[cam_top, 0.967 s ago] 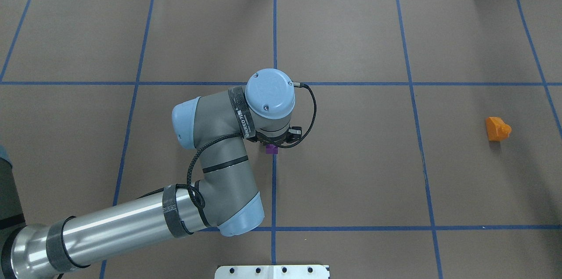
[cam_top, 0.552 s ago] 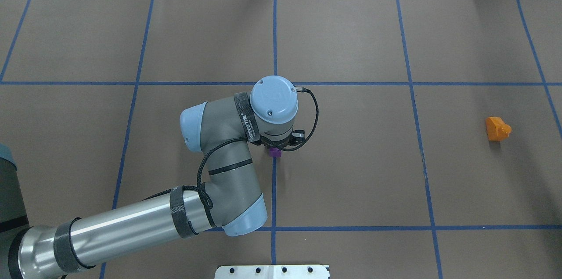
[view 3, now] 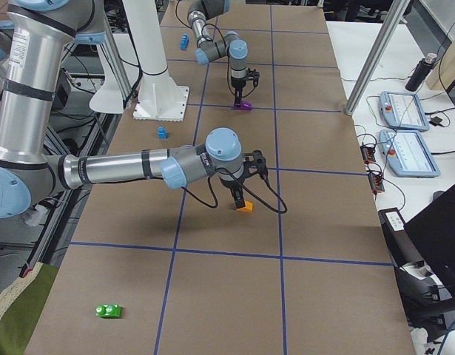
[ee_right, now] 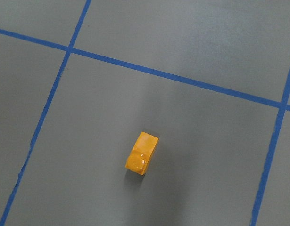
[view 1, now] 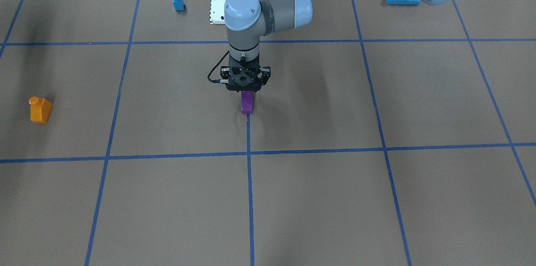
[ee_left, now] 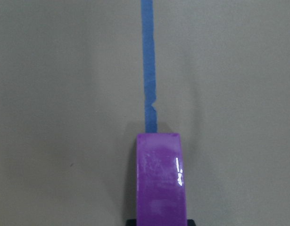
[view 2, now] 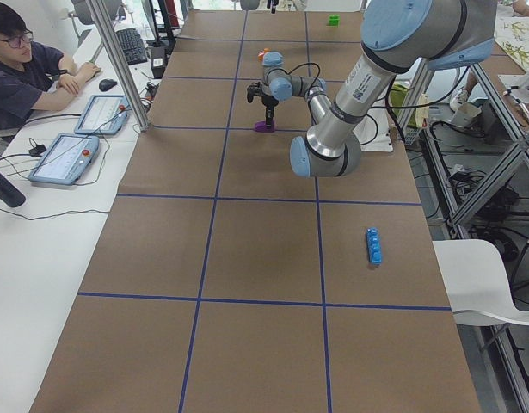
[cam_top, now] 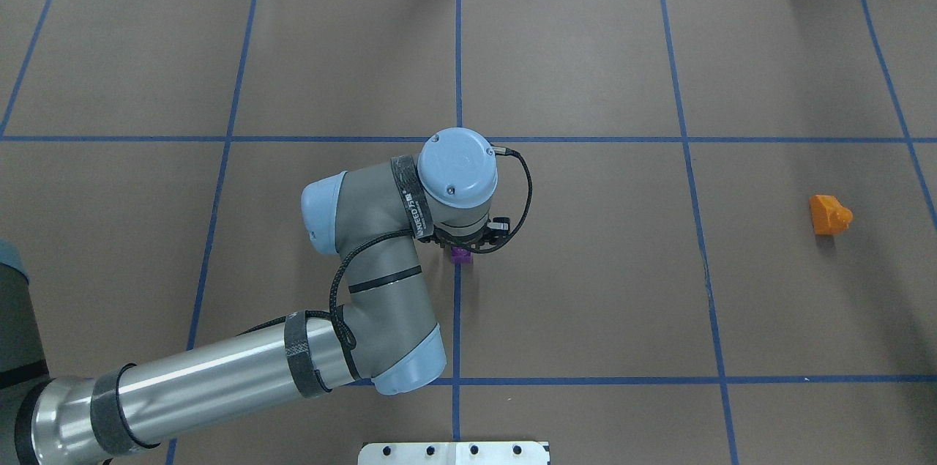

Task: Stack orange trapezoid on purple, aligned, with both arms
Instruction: 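Carry the purple block with the left gripper to the table center, then open the left gripper and lift it away from the purple block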

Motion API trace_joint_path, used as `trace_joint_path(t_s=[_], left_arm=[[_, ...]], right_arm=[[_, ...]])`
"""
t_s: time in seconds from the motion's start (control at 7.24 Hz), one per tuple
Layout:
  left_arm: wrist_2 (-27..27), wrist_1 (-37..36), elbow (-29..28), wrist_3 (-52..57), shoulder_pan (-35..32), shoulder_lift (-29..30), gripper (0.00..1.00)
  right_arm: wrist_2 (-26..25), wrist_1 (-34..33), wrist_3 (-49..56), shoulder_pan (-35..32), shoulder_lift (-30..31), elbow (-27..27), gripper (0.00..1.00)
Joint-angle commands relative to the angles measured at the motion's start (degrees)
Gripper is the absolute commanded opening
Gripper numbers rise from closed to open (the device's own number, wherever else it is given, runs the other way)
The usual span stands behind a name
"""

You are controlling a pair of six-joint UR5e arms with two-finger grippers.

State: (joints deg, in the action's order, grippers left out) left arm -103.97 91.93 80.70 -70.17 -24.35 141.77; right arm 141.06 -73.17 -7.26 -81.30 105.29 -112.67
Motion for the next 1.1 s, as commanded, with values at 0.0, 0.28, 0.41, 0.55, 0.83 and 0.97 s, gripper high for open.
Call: trace_joint_path(t_s=[0.0,0.28,0.41,0.55,0.83,0.97], left_arm=[[0.3,-0.3,0.4,0.0,-0.1,-0.1,1.00],[-0.3,-1.6,5.2,3.1,-2.7,-0.4,1.00],[-2.0,-7.8,12.2,10.3,-4.3,-2.0,1.00],[-3.3,-15.9,21.2,16.4,-7.1,-4.8,1.00],[-10.4,-22.7,35.0,31.8,-17.1,-16.7,1.00],[-15.0,-22.6,36.5,41.8,-23.9,-22.7,1.00]], right_arm=[[0.0,0.0,0.0,0.0,0.0,0.0,1.00],[-0.1,0.0,0.0,0.0,0.0,0.0,1.00],[-0.1,0.0,-0.1,0.0,0.0,0.0,1.00],[-0.1,0.0,-2.6,0.1,-0.3,-0.1,1.00],[-1.5,0.0,-7.7,2.0,-0.4,-1.0,0.98],[-5.1,0.0,-12.7,5.3,-0.5,-2.3,0.98]])
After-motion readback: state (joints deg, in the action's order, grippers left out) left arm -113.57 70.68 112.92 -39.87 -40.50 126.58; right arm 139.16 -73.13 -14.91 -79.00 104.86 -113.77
